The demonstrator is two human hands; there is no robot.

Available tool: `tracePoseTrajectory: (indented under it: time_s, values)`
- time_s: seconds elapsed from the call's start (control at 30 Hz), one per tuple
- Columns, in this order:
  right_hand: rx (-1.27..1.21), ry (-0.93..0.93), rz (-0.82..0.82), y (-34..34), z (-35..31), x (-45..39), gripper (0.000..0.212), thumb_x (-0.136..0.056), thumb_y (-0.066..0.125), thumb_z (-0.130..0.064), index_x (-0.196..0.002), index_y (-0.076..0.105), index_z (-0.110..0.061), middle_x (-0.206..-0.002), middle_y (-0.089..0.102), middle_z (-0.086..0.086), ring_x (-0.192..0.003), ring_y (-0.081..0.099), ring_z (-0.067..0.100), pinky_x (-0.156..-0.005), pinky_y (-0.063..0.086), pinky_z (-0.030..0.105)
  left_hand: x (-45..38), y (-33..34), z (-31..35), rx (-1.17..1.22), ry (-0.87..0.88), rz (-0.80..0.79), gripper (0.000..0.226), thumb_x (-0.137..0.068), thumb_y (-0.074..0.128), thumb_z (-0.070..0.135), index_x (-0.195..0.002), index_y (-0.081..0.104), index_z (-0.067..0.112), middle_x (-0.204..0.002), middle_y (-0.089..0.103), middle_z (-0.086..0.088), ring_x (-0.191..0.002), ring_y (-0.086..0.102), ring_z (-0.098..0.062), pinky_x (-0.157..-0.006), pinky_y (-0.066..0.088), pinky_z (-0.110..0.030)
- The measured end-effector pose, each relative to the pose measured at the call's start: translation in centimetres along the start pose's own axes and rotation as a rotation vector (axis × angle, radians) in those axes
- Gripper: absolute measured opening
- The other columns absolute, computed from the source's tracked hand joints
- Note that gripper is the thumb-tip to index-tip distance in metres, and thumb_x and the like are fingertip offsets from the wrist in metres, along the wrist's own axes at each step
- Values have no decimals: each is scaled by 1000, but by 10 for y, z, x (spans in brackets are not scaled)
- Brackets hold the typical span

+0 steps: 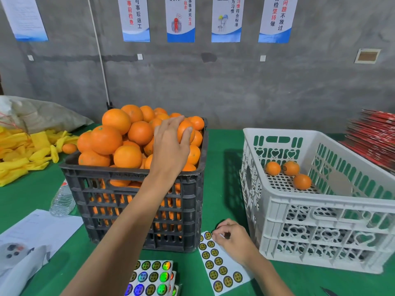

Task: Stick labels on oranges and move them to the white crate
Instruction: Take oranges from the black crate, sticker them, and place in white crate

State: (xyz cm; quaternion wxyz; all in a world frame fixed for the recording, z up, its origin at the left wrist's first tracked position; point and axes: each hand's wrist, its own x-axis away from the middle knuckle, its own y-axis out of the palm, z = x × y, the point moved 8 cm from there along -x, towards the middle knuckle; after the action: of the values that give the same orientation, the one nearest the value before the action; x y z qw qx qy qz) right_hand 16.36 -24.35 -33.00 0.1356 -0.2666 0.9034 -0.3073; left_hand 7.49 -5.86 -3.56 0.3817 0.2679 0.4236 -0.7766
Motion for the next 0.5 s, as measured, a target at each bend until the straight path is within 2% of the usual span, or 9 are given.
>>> tracePoseTrajectory:
  time_s: [0.1, 0.23, 0.37, 0.43, 0.5]
  values:
    - [-58, 89, -2, -1, 3, -3, 6, -90, 76, -25, -86, 80, -22, -101, 63, -7, -95, 62, 10, -84, 45, 17, 1, -1, 1, 12, 0, 3, 43, -104, 57, 29, -141, 55, 8, -142, 56, -10, -132, 47, -29, -107, 28, -26]
    - [-37, 126, -13, -4, 3, -8, 10, -92, 72, -19, -84, 77, -18, -100, 65, -2, -91, 66, 13, -87, 55, 28, 2, -1, 2, 17, -1, -6, 43, -104, 57, 29, -141, 55, 8, -142, 56, -10, -132, 47, -28, -106, 28, -25]
    - [80, 95, 6, -5, 1, -5, 17, -101, 58, -26, -87, 67, -22, -101, 60, -3, -88, 63, 9, -89, 55, 31, 2, -2, 2, 29, -9, -10, 43, -104, 57, 28, -142, 55, 7, -142, 55, -10, -133, 46, -28, -107, 27, -25]
    - [149, 82, 67, -11, -8, -3, 18, -105, 48, -31, -91, 57, -25, -101, 58, -3, -88, 61, 8, -91, 53, 35, 3, -3, 3, 48, -8, -6, 43, -104, 57, 28, -141, 55, 7, -141, 56, -10, -133, 46, -27, -108, 28, -27]
    - [74, 56, 229, -31, -31, -6, 17, -107, 43, -28, -95, 54, -23, -99, 58, -4, -89, 60, 8, -91, 53, 37, 4, -5, 5, 100, 2, 17, 42, -104, 58, 29, -139, 57, 7, -139, 58, -9, -131, 48, -25, -111, 34, -33]
